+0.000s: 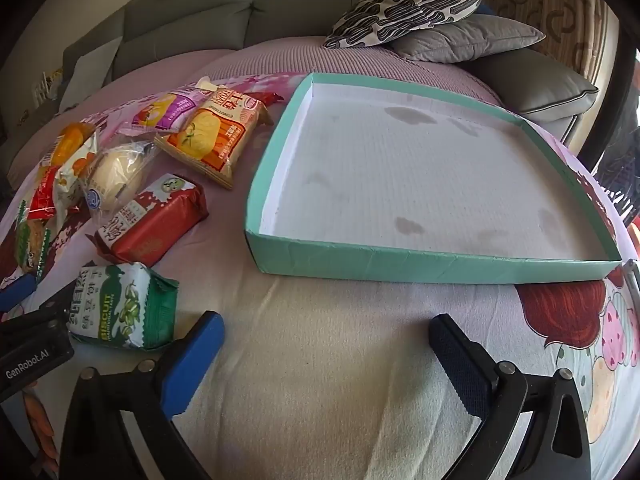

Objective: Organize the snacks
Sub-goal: 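Reach right tool toward green biscuit pack while left tool reaches toward green-wrapped cookie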

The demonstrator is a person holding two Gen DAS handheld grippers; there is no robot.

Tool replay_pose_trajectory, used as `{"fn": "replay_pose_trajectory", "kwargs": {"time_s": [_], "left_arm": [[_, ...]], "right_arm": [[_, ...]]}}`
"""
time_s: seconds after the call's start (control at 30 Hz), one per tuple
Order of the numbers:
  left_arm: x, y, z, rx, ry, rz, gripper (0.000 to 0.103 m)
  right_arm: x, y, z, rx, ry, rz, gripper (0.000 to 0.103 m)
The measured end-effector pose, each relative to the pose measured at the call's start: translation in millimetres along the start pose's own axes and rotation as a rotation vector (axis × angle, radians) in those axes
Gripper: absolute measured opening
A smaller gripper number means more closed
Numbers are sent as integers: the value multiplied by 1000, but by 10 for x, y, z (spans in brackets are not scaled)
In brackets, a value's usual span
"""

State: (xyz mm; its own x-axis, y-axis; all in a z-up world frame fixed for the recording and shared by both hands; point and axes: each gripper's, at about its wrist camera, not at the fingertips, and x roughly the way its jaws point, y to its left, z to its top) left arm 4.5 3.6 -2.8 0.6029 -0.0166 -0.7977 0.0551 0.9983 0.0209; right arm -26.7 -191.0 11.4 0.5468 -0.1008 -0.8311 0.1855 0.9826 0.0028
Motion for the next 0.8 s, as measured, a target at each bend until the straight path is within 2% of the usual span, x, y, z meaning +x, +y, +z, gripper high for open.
{"fn": "replay_pose_trajectory", "kwargs": {"time_s": [0.8], "left_arm": [[1, -6, 3, 1, 1, 1, 103]], "right_arm": [[7, -8, 8, 11, -3, 9, 103]]}}
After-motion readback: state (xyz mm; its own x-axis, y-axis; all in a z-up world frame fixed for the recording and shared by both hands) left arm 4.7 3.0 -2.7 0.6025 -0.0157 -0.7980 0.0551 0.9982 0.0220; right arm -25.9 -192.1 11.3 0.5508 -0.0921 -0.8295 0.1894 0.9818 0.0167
